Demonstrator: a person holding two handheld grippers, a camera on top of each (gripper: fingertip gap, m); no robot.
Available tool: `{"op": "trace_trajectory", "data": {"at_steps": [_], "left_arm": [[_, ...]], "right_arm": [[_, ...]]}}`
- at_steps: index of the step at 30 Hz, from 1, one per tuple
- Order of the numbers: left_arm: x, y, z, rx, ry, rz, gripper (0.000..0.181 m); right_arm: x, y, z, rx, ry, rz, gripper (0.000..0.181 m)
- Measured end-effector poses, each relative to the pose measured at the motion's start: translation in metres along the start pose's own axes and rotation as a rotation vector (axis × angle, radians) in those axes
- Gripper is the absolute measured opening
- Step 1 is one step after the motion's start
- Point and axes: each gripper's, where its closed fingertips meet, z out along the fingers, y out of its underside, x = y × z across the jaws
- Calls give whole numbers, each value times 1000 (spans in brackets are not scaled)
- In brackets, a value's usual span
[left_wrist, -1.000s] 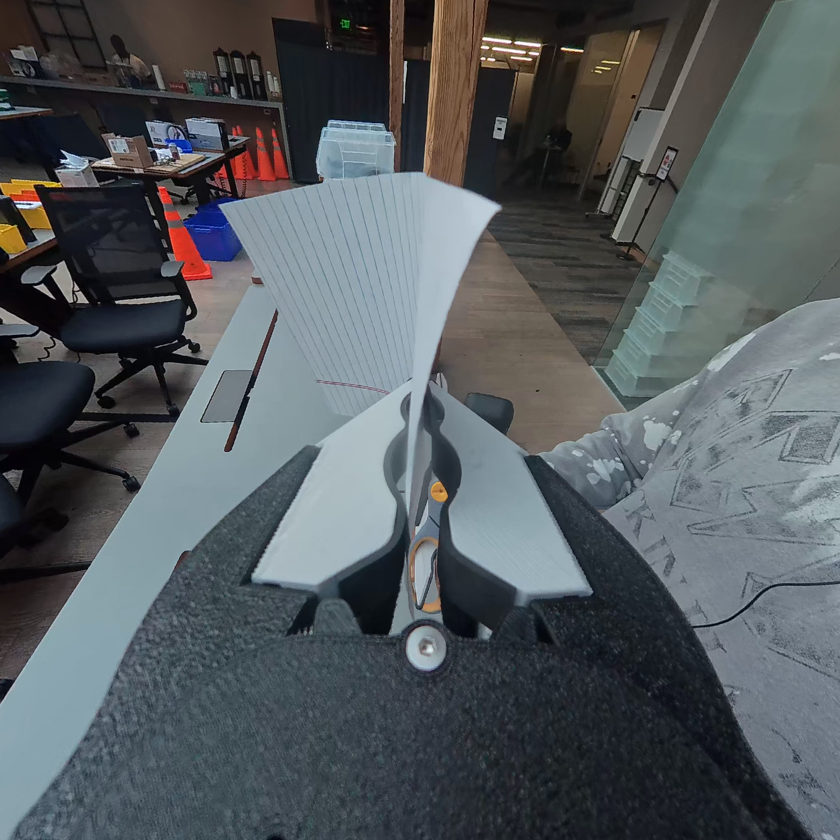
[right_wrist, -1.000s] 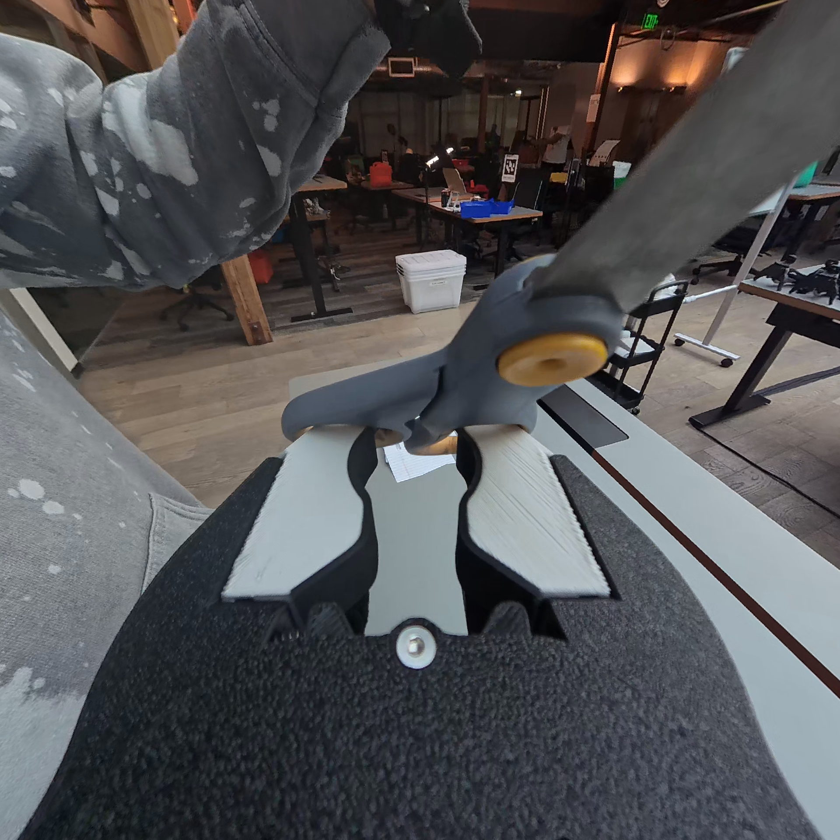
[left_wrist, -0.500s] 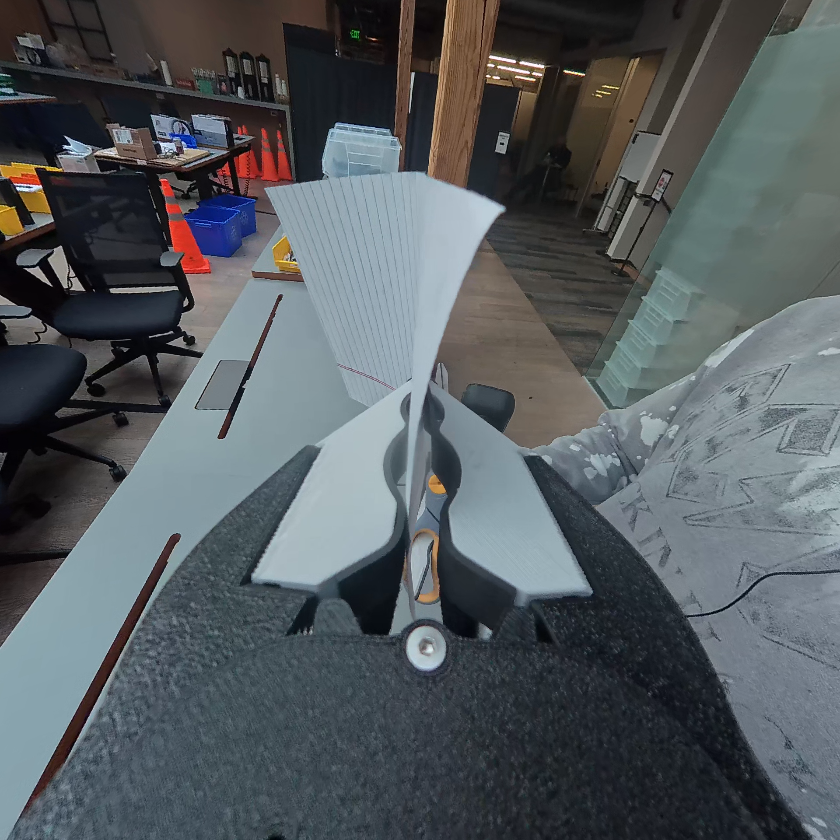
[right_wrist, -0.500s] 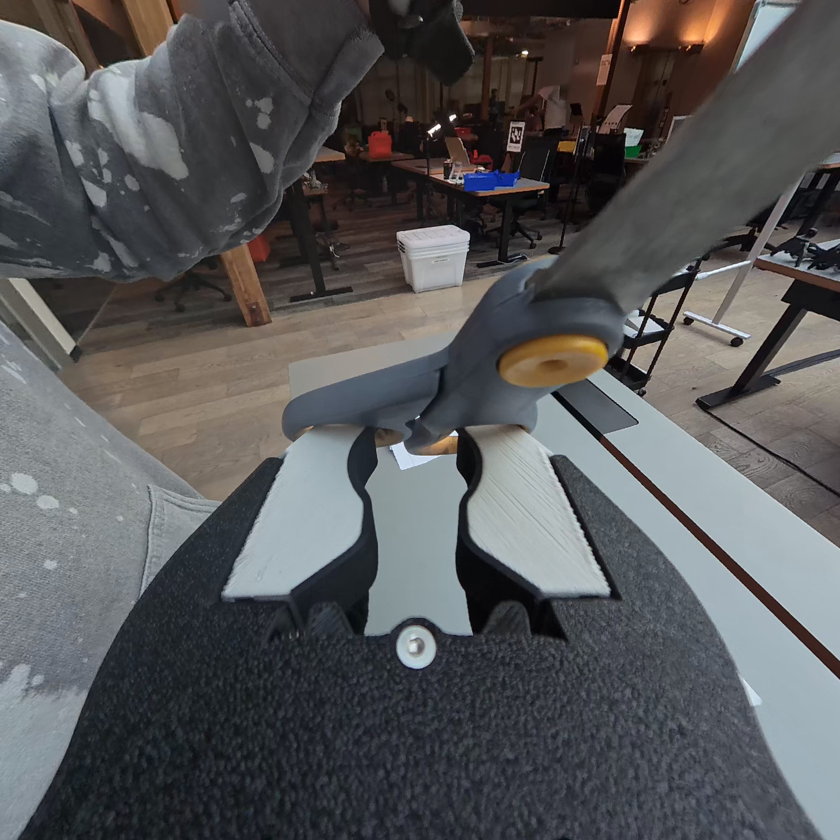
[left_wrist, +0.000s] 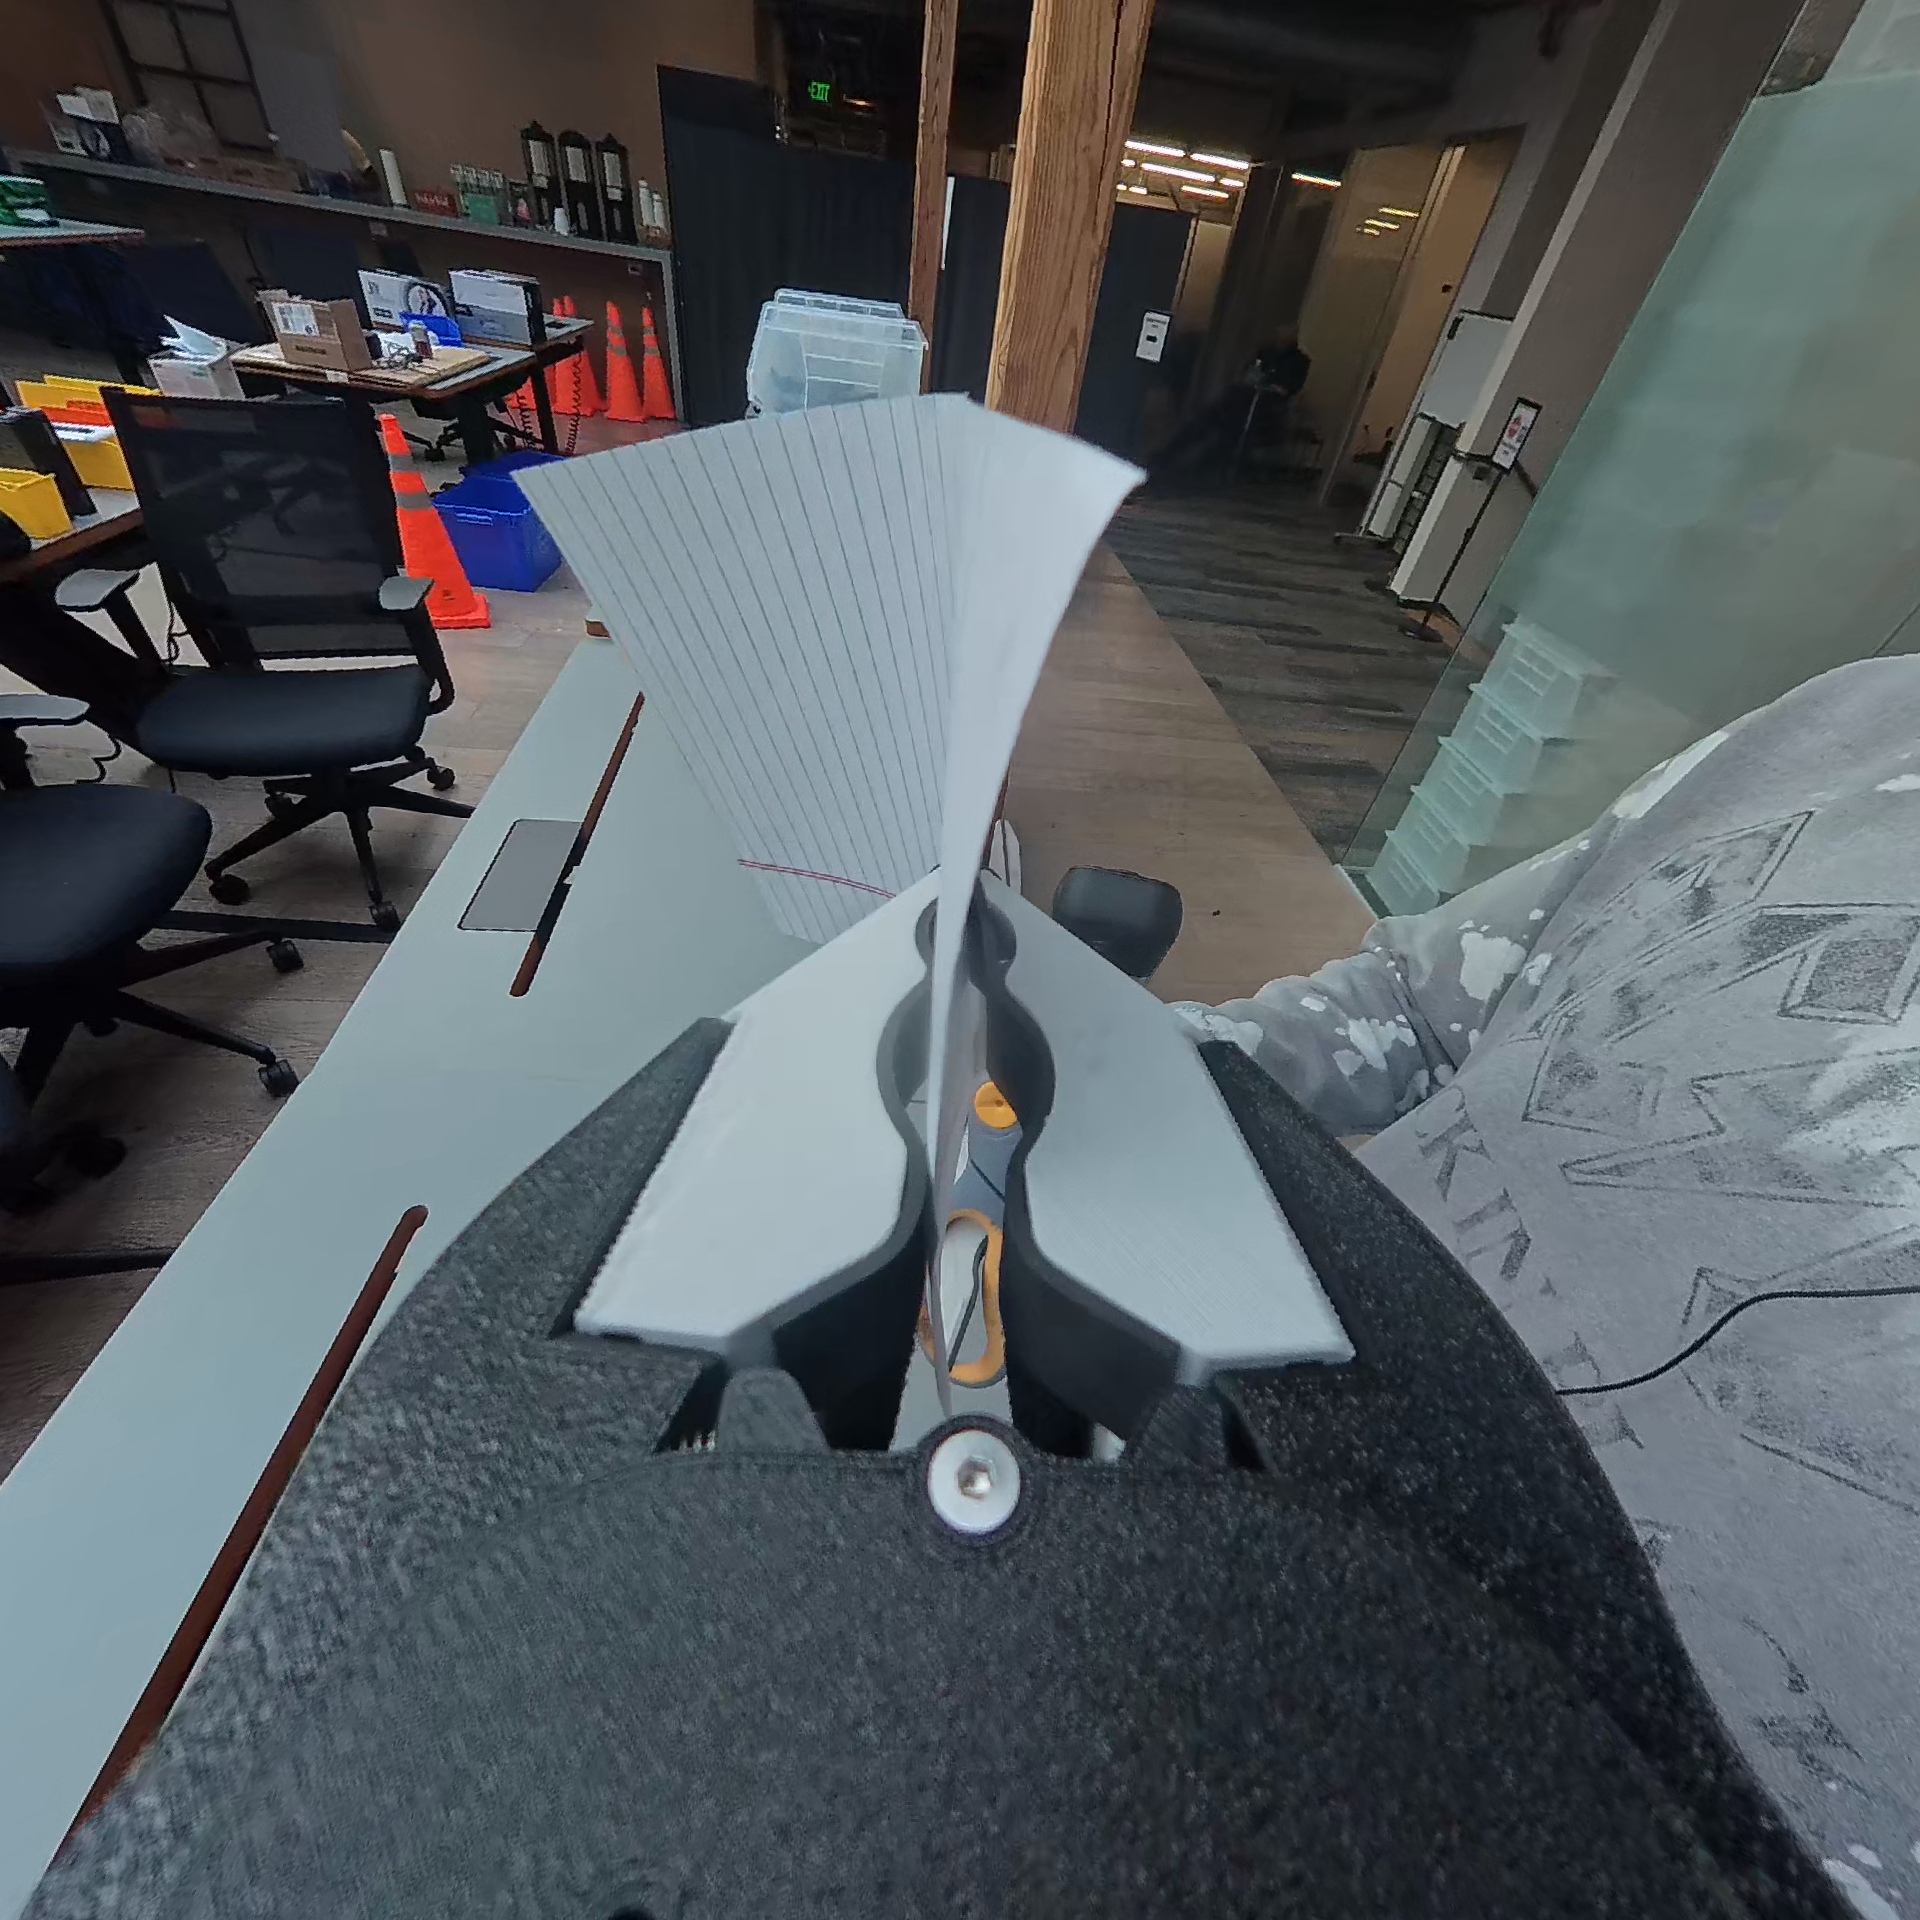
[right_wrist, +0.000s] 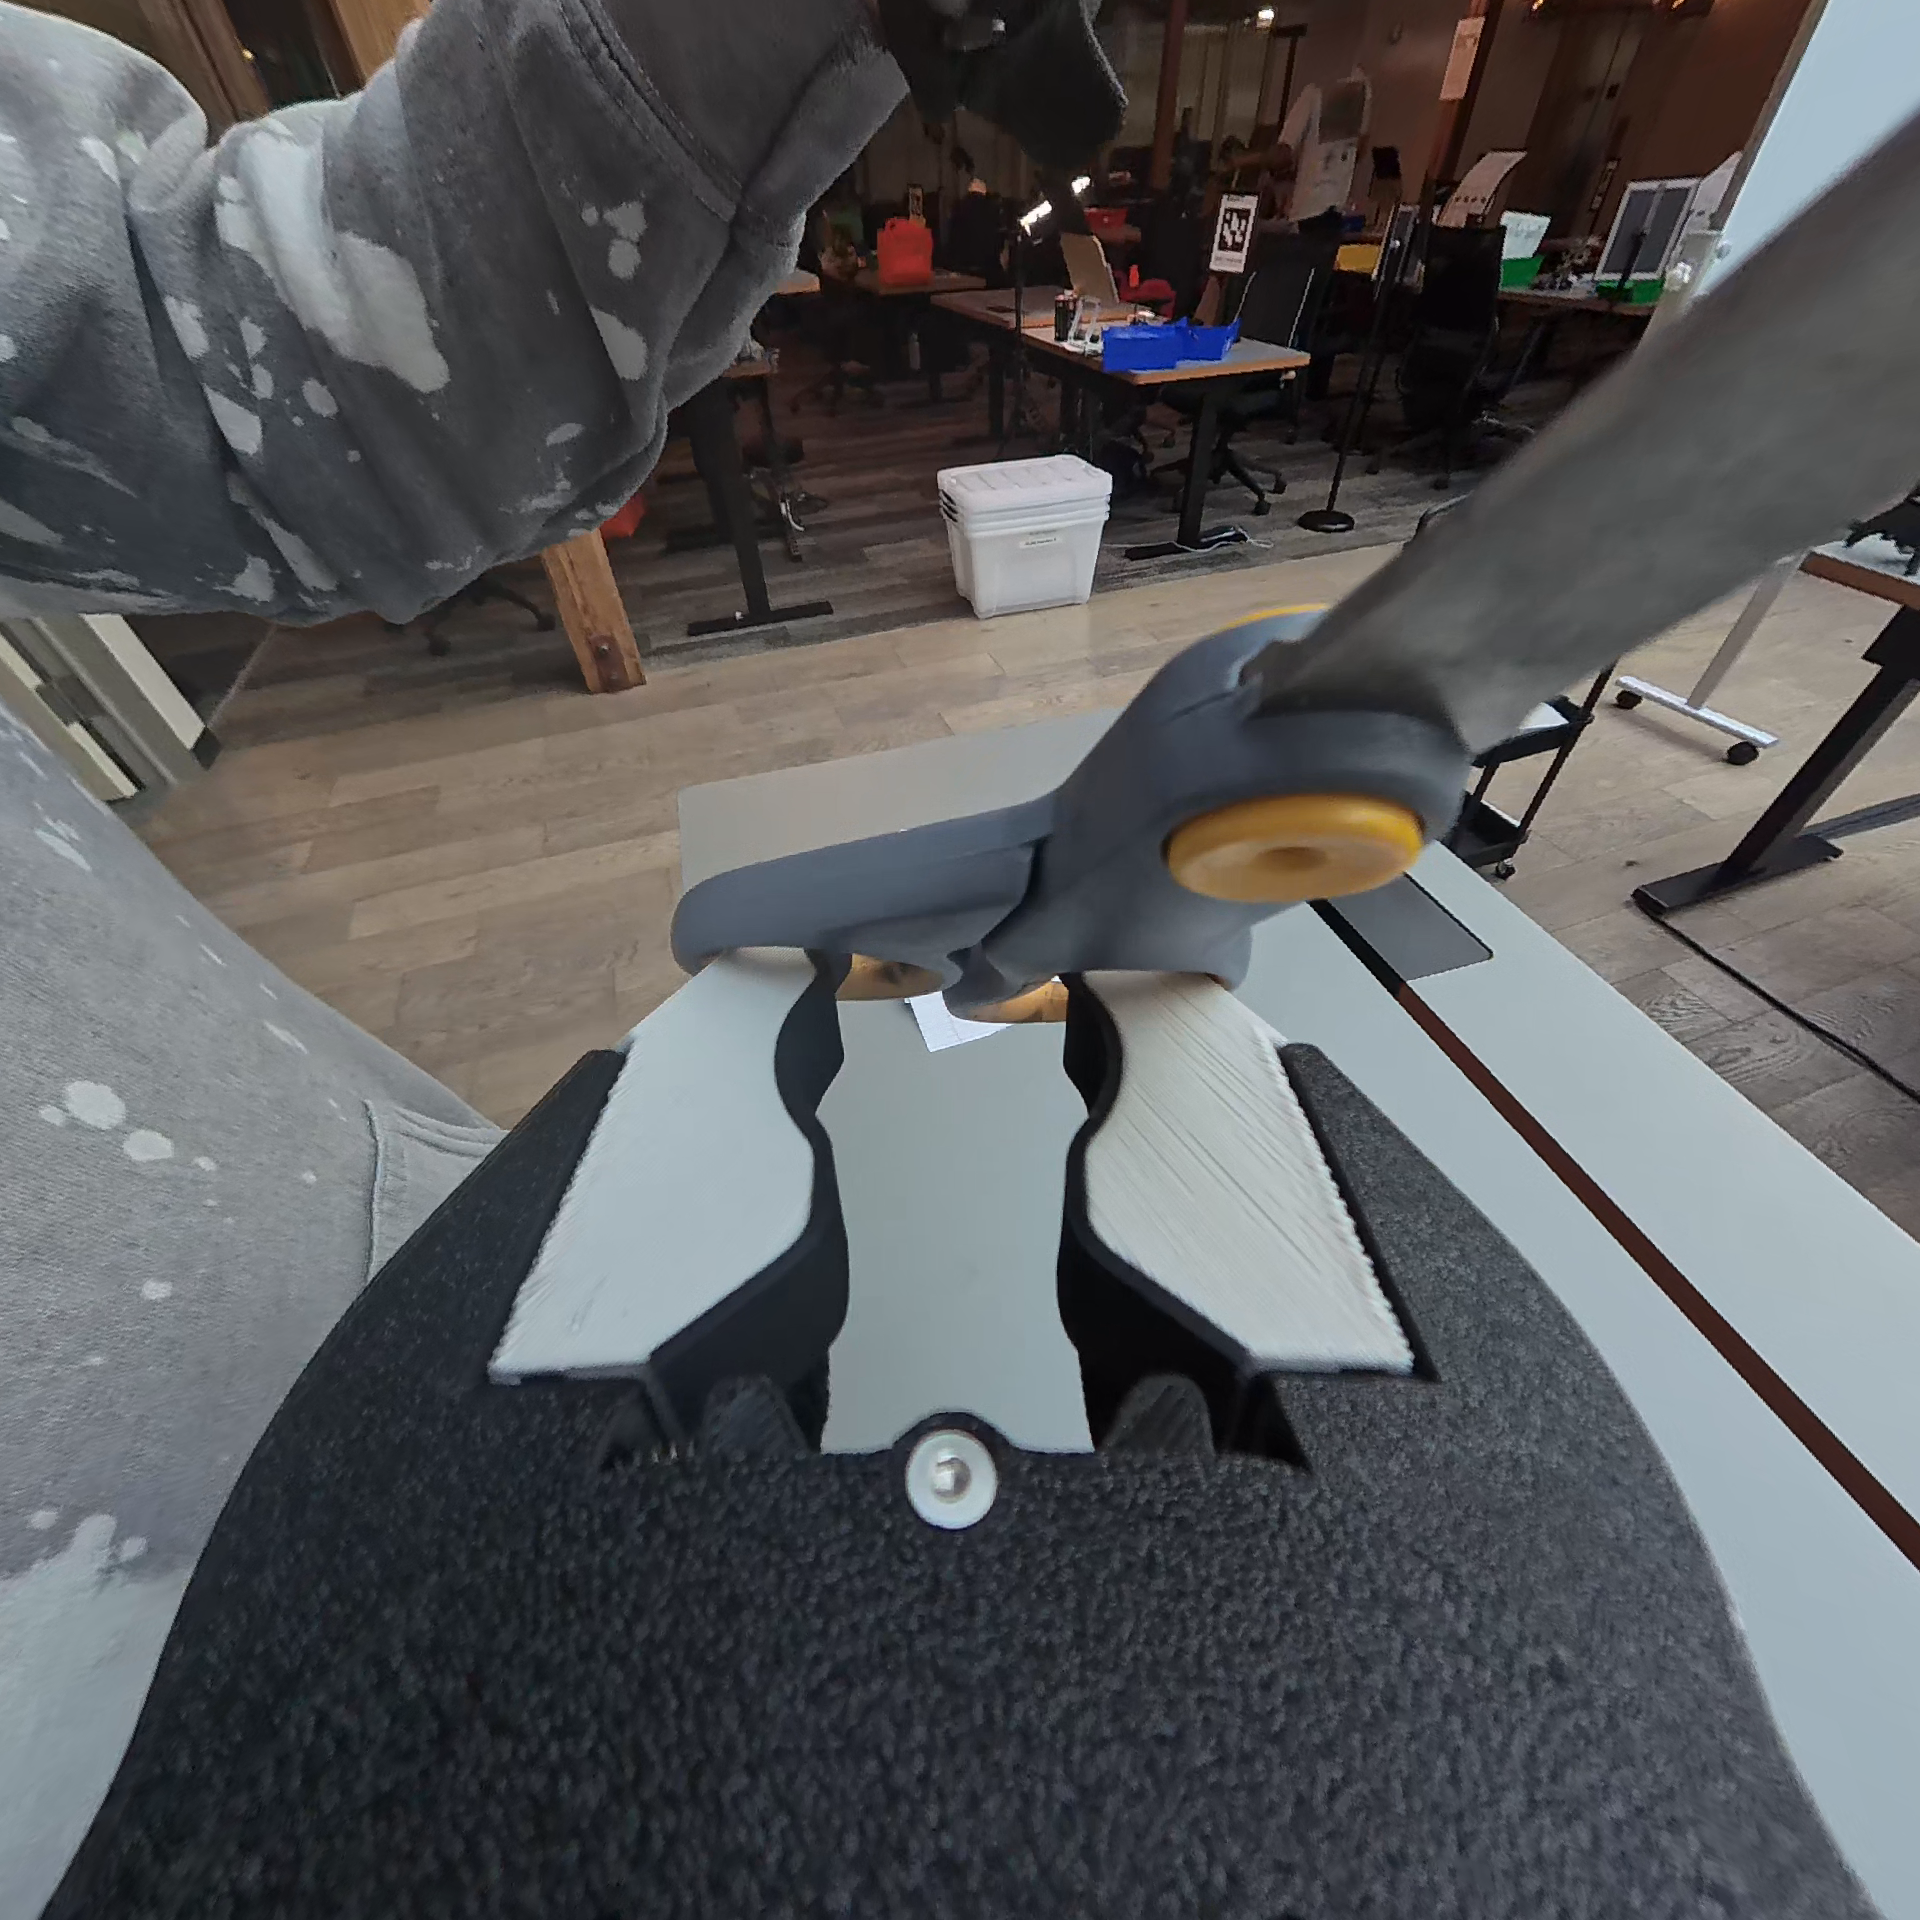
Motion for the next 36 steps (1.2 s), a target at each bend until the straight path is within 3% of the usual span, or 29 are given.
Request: {"op": "trace_trajectory", "data": {"at_steps": [16, 22, 36], "left_arm": [[1, -5, -4, 2, 31, 24, 0], [1, -5, -2, 5, 39, 27, 0], [10, -8, -2, -9, 73, 51, 0]], "right_arm": [[1, 1, -4, -81, -1, -37, 54], [-2, 7, -3, -125, -25, -20, 75], [-1, -7, -9, -54, -40, -26, 63]]}}
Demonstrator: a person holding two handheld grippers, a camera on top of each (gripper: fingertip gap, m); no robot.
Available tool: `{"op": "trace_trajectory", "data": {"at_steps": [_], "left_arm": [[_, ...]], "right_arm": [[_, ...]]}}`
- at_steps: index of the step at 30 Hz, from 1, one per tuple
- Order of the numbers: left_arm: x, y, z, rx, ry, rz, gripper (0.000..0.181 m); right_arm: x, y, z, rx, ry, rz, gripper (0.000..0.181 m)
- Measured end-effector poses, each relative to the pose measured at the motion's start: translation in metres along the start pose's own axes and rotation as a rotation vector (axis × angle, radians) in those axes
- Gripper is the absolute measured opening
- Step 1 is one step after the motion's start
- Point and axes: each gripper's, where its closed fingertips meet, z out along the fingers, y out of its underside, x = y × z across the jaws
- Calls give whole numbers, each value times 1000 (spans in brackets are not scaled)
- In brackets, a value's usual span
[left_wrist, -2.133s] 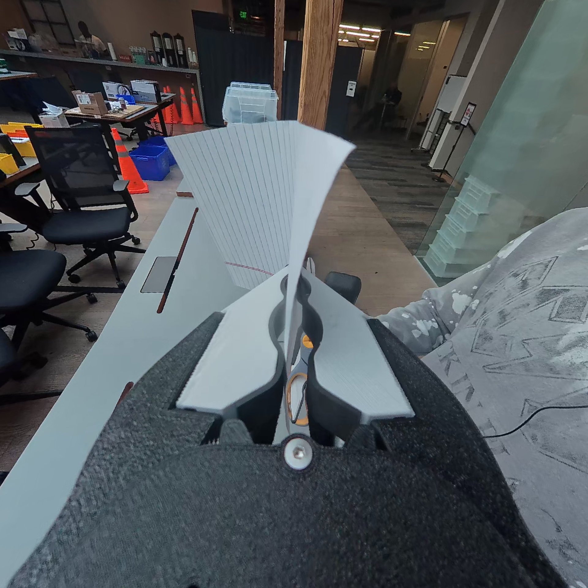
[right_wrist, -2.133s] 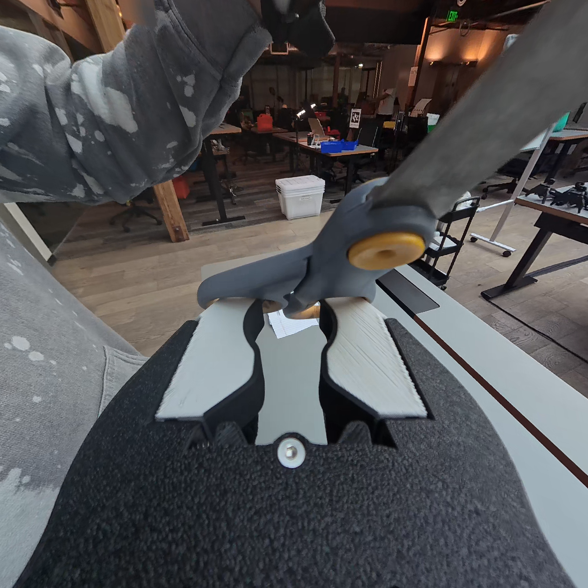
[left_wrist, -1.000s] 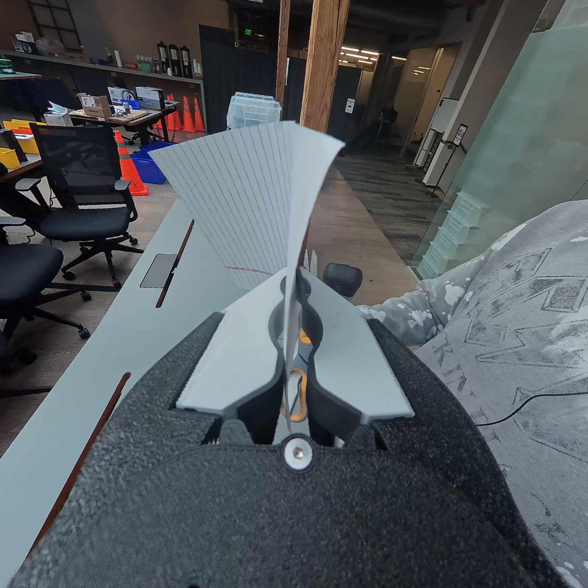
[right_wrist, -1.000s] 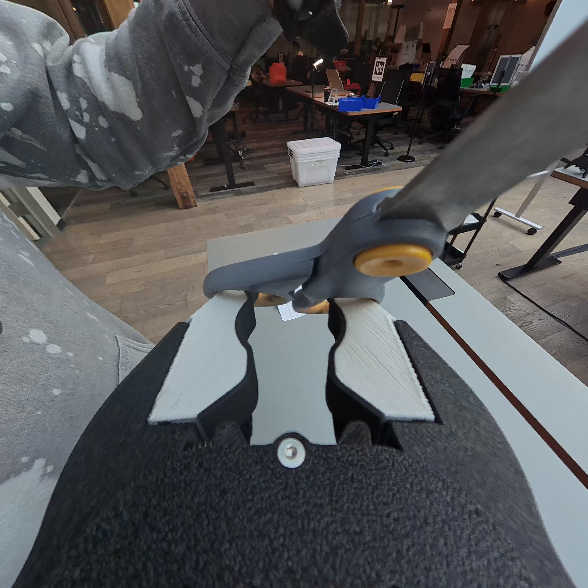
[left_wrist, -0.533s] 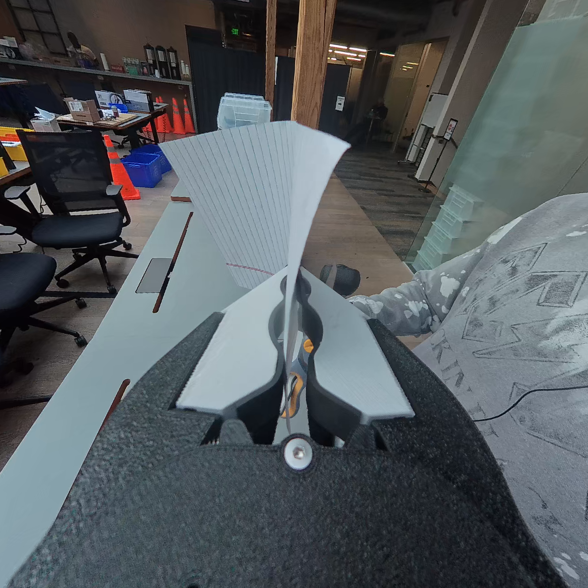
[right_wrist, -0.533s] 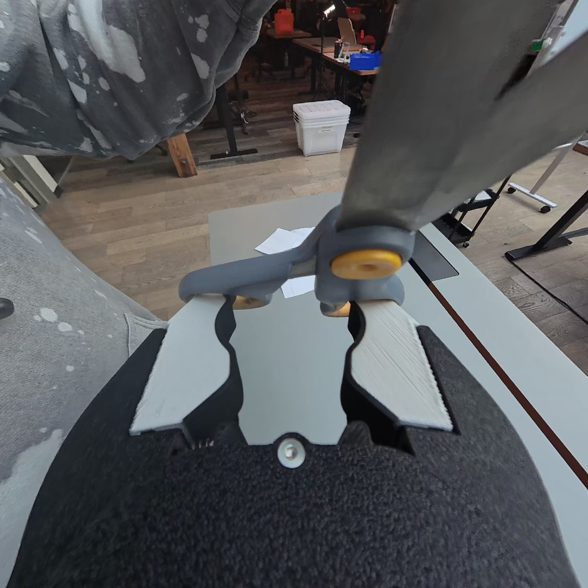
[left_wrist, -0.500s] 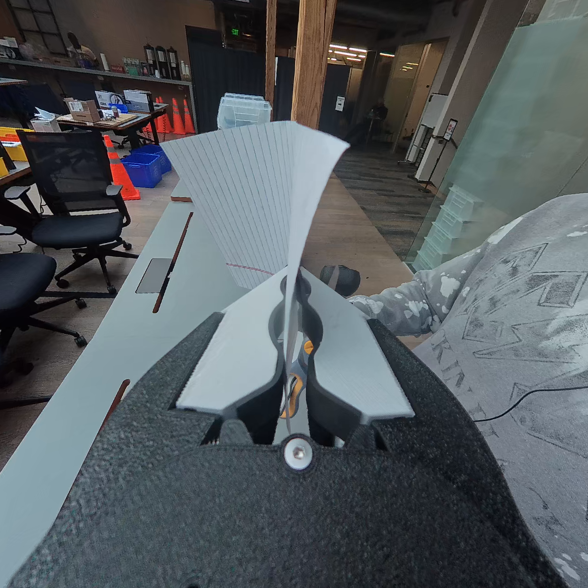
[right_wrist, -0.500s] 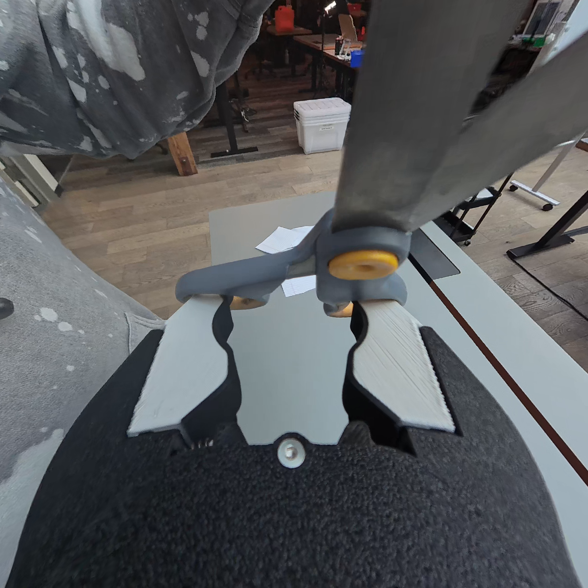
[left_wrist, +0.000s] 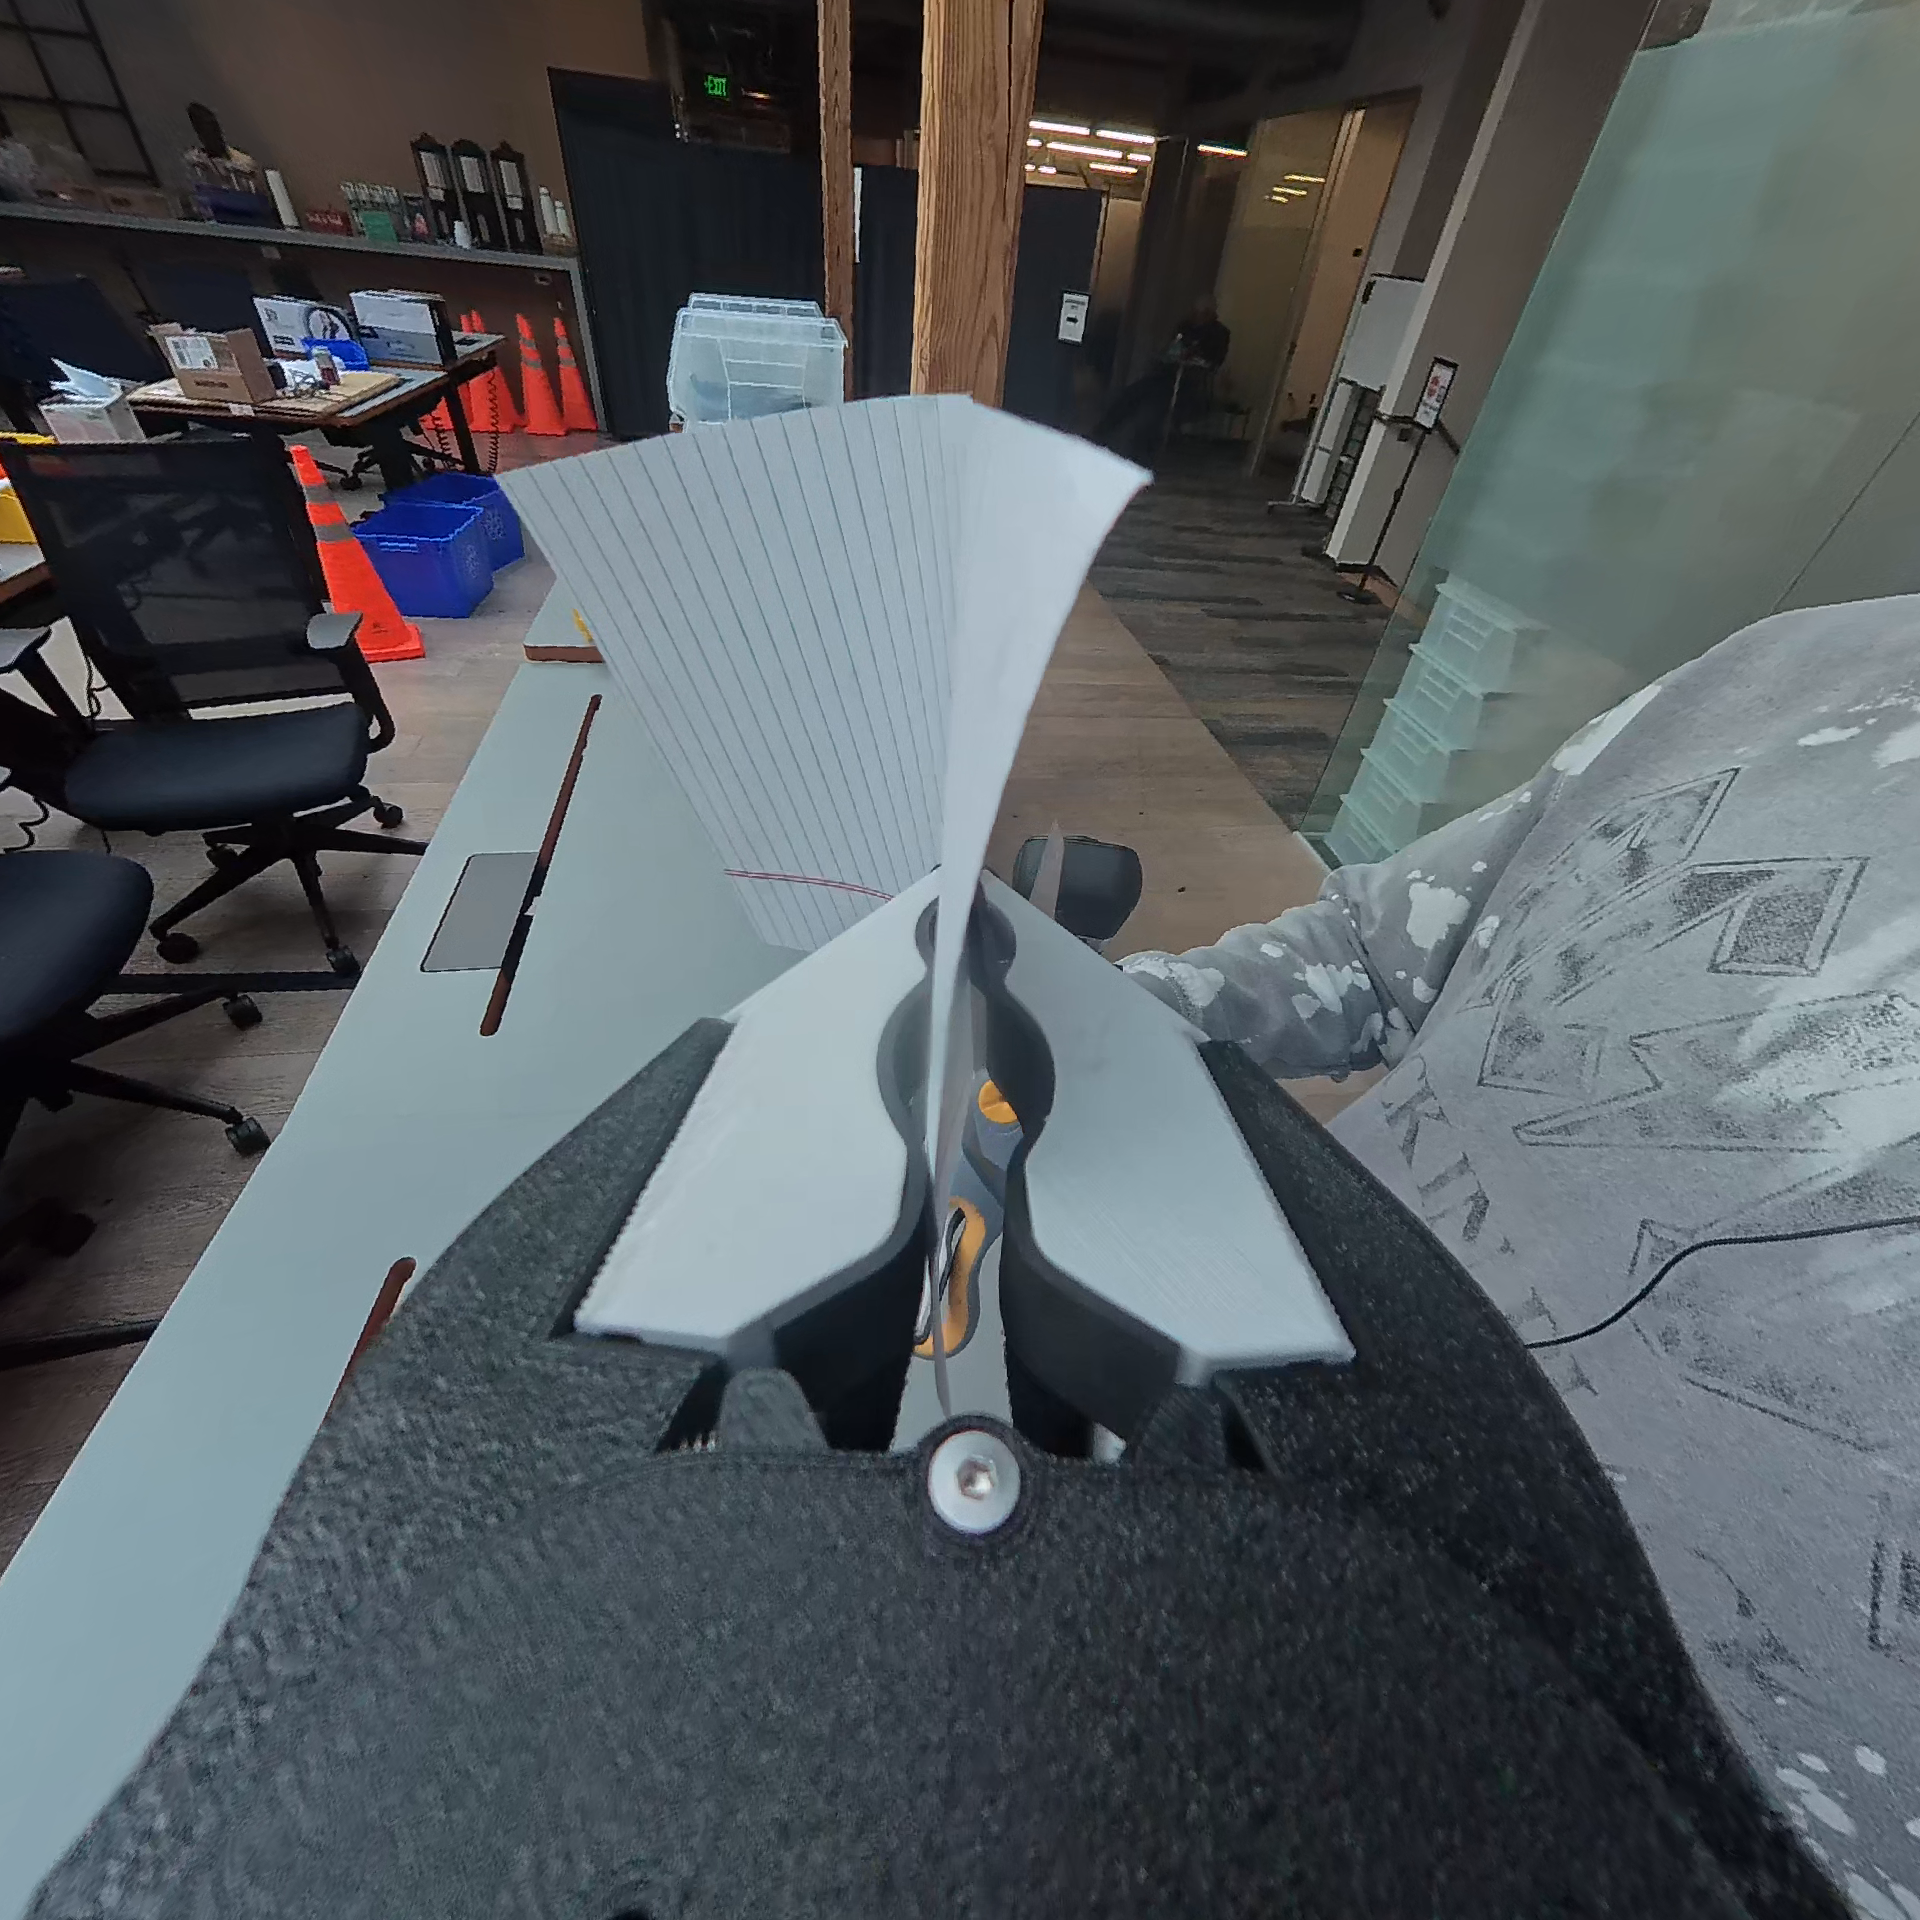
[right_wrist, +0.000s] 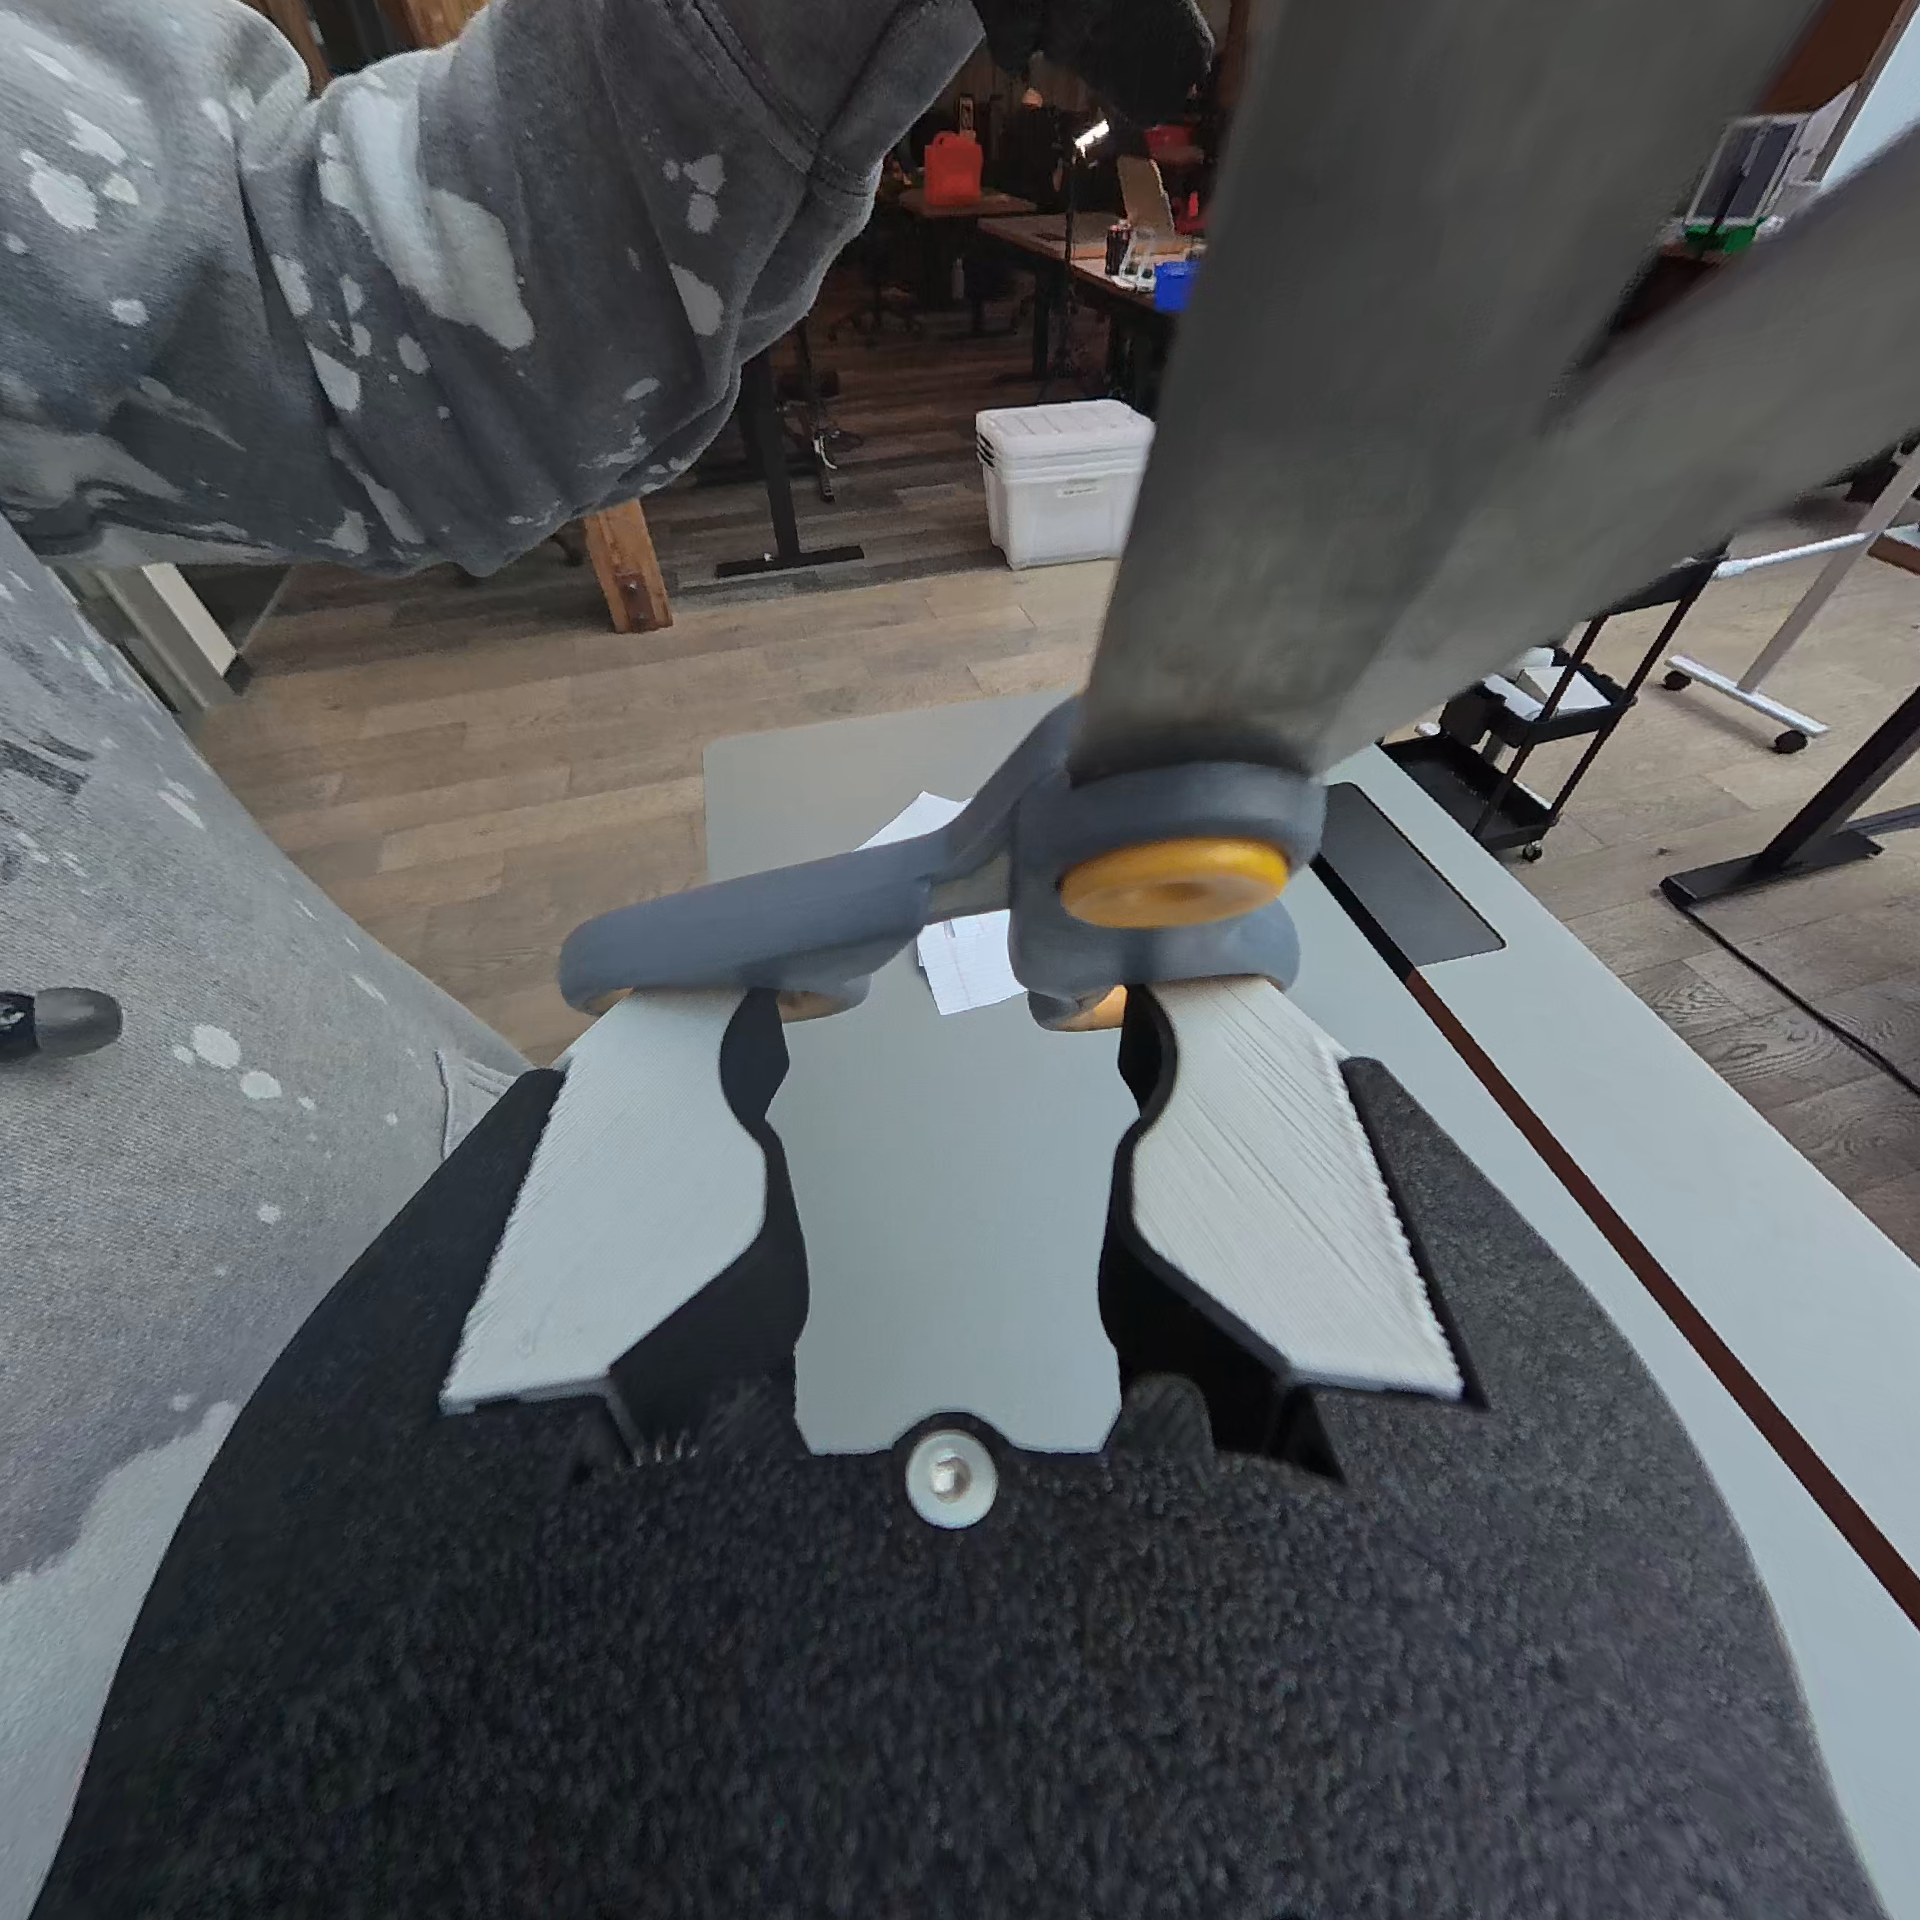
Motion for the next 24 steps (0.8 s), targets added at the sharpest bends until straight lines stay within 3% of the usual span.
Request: {"op": "trace_trajectory", "data": {"at_steps": [24], "left_arm": [[4, -5, 10, -33, 24, 32, 0]], "right_arm": [[-2, -8, 4, 9, -9, -8, 60]]}}
